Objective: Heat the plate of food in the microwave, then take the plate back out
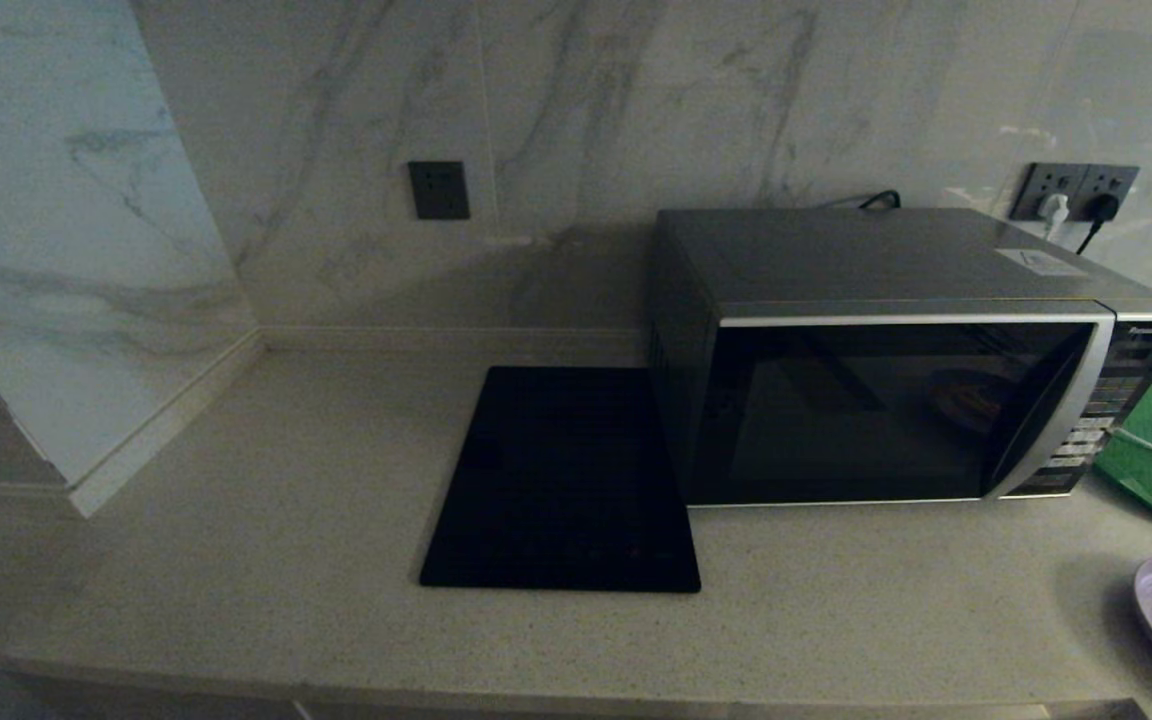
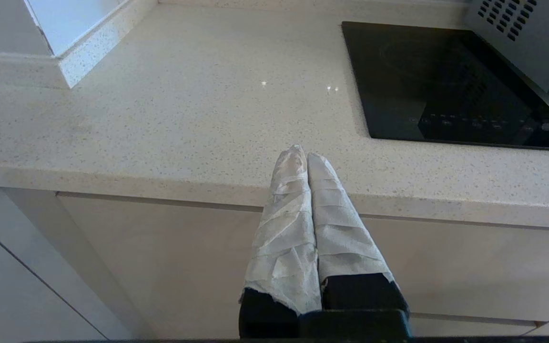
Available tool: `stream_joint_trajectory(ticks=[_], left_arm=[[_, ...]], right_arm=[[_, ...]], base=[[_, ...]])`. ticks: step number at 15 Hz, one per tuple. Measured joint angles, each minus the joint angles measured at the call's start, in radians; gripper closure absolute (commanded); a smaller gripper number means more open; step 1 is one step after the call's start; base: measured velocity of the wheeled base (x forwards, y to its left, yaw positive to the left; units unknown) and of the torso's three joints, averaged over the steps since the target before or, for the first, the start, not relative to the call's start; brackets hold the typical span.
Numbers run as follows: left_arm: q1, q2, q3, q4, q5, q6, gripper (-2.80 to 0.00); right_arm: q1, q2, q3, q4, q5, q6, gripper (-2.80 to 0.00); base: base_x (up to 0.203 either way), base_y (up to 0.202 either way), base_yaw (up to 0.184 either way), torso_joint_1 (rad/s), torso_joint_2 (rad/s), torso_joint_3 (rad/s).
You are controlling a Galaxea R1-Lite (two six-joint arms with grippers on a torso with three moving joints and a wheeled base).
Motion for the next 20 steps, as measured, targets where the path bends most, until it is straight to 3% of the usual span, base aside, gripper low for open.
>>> stream_joint_trajectory(ticks=[4, 7, 11, 14, 20], left_arm=[[0.000, 0.000, 0.000, 0.000, 0.000, 0.001, 0.00], [-0.001, 0.000, 0.000, 0.001, 0.000, 0.000, 0.00], [0.000, 0.000, 0.000, 0.000, 0.000, 0.000, 0.00], [-0.002, 0.000, 0.000, 0.000, 0.000, 0.000, 0.00], [0.000, 0.000, 0.000, 0.001, 0.000, 0.000, 0.00]], right_arm=[[0.000, 0.000, 0.152, -0.114, 0.064, -0.024, 0.00], [0.000, -0.001, 0.182, -0.124, 0.075, -0.057, 0.00], [0.000, 0.000, 0.185, -0.125, 0.071, -0.027, 0.00], [0.000, 0.000, 0.185, -0.125, 0.062, 0.060, 0.00], [0.000, 0.000, 0.185, -0.125, 0.062, 0.063, 0.00]], base=[[0.000, 0.000, 0.000, 0.000, 0.00, 0.000], [0.000, 0.000, 0.000, 0.000, 0.00, 0.000], [0.000, 0.000, 0.000, 0.000, 0.00, 0.000], [0.000, 0.000, 0.000, 0.000, 0.00, 0.000], [0.000, 0.000, 0.000, 0.000, 0.00, 0.000]])
